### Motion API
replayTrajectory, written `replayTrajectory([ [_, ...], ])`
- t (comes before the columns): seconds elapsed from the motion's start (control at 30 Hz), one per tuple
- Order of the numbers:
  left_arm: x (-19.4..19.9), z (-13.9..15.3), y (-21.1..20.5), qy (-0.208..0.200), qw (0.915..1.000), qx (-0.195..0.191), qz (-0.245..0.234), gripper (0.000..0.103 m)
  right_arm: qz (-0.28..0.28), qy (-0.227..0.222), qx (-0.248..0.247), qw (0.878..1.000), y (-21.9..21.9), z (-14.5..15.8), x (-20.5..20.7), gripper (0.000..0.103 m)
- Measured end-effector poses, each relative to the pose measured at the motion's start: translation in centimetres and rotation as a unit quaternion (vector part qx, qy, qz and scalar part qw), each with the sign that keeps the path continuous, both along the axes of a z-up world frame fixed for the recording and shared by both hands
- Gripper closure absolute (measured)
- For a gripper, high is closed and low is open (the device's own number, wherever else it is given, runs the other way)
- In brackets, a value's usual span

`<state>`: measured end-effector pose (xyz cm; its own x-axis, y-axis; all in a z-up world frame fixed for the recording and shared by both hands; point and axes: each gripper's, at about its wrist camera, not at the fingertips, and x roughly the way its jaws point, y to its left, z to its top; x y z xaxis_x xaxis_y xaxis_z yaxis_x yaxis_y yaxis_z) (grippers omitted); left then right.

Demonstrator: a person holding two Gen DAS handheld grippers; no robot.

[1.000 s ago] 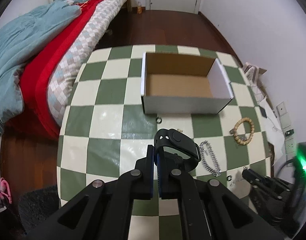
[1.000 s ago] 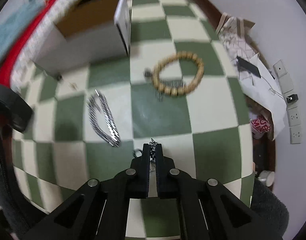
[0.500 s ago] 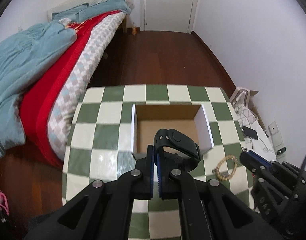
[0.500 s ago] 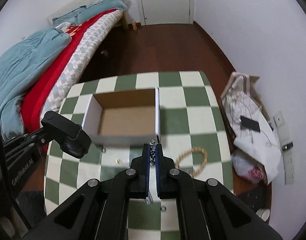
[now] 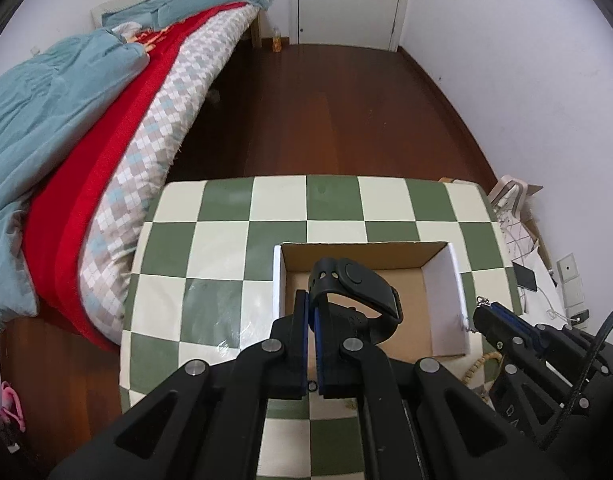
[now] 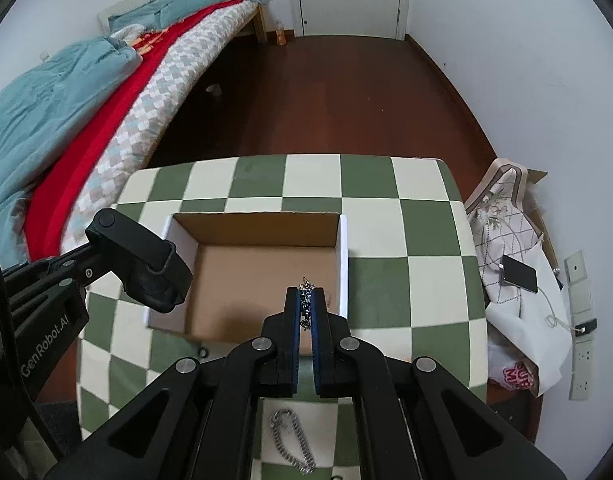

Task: Organize jewelry
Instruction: 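Carry the black band into the white box while the right gripper drops the chain there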

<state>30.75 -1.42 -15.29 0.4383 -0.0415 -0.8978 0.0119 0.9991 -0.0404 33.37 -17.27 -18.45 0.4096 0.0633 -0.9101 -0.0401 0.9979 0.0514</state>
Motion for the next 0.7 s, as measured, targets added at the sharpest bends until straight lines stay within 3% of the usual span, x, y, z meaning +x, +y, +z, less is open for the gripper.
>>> replayTrajectory([
  [0.17,2.1,-1.9,-0.3,0.025,0.9996,-0.011,0.000,0.102,0.000,0.013,-0.003,1.000,-0.6,-1.8,2.2,0.098],
  [0.33,3.2,-2.1,-0.7,0.029,0.9995,-0.005,0.007,0.095,0.004,0.035,0.029,0.999,-1.3,-2.9,3.8,0.096],
  [0.37,3.3,-1.9,-0.7,0.027,0.9996,0.000,0.009,0.091,0.004,0.037,0.031,0.999,-1.4,-2.9,3.8,0.094],
  [0.4,3.4,-1.6,-0.7,0.023,0.9997,0.004,0.009,0.077,0.006,0.037,0.031,0.999,-1.4,-2.8,3.7,0.091],
  [0.43,3.4,-1.4,-0.6,0.017,0.9998,0.005,0.011,0.041,0.007,0.038,0.028,0.999,-1.4,-2.7,3.7,0.075],
  [0.47,3.4,-1.1,-0.5,0.012,0.9998,0.007,0.014,0.017,0.007,0.040,0.025,0.999,-1.5,-2.6,3.6,0.052],
  [0.5,3.3,-0.8,-0.4,0.004,0.9998,0.007,0.016,0.000,0.007,0.041,0.025,0.999,-1.5,-2.5,3.5,0.043],
  [0.53,3.2,-0.6,-0.2,0.000,0.9998,0.008,0.019,0.000,0.004,0.041,0.026,0.999,-1.6,-2.4,3.4,0.034],
  [0.6,2.9,-0.4,0.0,-0.004,0.9994,0.026,0.023,0.000,-0.003,0.039,0.012,0.999,-1.8,-2.1,3.0,0.031],
  [0.67,2.4,-0.2,0.2,-0.015,0.9985,0.044,0.028,0.000,-0.011,0.043,-0.007,0.999,-1.9,-2.1,2.5,0.009],
  [0.7,2.1,-0.2,0.3,-0.021,0.9982,0.048,0.030,0.000,-0.015,0.046,-0.014,0.999,-1.9,-2.2,2.3,0.006],
])
